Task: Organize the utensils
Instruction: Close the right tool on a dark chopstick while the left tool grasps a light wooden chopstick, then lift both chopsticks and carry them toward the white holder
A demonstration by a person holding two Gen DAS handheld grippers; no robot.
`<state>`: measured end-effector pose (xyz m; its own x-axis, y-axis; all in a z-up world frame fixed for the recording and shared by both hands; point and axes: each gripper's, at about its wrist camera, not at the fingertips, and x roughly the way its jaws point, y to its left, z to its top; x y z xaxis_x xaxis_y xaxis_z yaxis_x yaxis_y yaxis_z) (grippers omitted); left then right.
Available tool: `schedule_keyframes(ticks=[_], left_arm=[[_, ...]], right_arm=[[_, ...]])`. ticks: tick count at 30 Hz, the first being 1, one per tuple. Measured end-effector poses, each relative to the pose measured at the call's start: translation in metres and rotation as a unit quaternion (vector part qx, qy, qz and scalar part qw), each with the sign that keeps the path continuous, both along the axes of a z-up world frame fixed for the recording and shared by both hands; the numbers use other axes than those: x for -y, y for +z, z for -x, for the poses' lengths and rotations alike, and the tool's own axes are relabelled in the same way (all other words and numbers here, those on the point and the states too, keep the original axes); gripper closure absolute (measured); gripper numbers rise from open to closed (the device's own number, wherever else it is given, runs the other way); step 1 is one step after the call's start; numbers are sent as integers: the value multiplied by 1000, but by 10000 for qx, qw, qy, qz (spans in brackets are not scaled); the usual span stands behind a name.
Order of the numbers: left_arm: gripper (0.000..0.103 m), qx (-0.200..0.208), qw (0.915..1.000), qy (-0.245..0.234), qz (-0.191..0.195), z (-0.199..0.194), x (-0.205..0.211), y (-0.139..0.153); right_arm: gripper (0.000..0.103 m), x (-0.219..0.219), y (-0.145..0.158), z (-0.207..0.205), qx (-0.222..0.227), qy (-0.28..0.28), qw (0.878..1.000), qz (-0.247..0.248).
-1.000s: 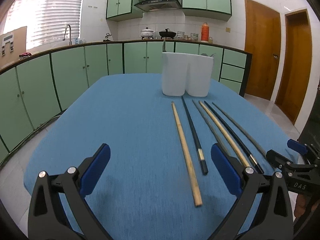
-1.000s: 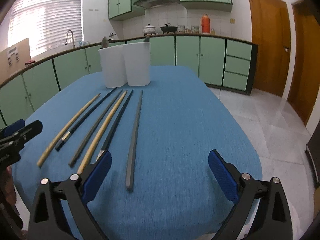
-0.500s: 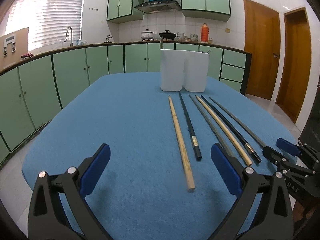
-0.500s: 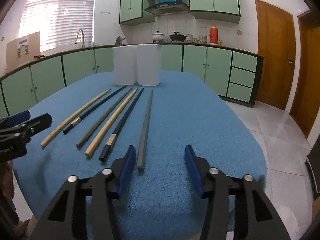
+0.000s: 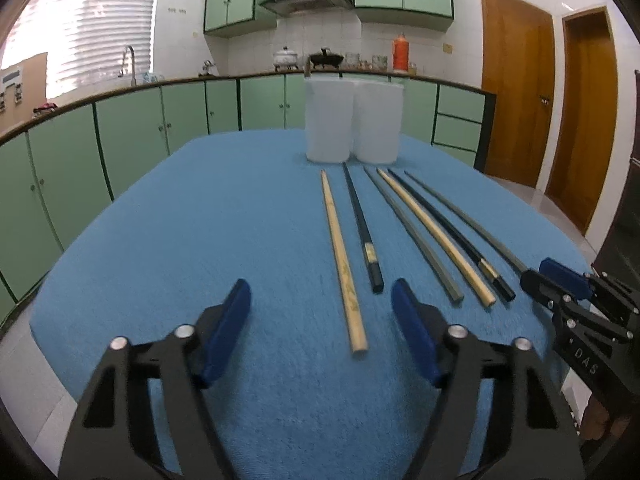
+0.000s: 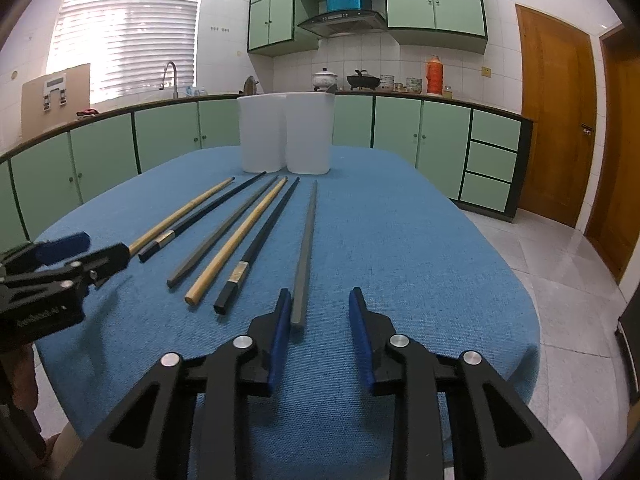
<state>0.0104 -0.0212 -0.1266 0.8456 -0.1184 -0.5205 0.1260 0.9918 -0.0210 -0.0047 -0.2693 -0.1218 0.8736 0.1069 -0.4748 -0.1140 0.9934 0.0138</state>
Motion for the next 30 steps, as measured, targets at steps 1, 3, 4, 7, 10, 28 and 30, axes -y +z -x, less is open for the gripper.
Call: schedule_keyframes(ticks=[1,3,4,7,10,28,30], left_arm=[[40,-27,10000,-1,9,0,0,-2],[46,-22,10000,9,-10,1,1,-3],[48,-23,10000,-14,-11,2,1,-3],[58,-32,10000,-69,-22,3,3,-5],[67,-33,9999,-138,-37,5,6,-5],[97,-5,9997,-242,-55,10,13,-4],[97,51,9997,-219,-80,11,13,-1]], right_arm=[[74,0,0,0,0,0,10000,-1],[74,0,0,0,2,0,10000,-3],[74,0,0,0,2,2,10000,-4],[74,0,0,0,5,1,10000,-6],[74,1,0,0,5,2,10000,-3],[94,2,1,2,15,-40,10000,-56],[95,2,1,3,13,-34,10000,-73]])
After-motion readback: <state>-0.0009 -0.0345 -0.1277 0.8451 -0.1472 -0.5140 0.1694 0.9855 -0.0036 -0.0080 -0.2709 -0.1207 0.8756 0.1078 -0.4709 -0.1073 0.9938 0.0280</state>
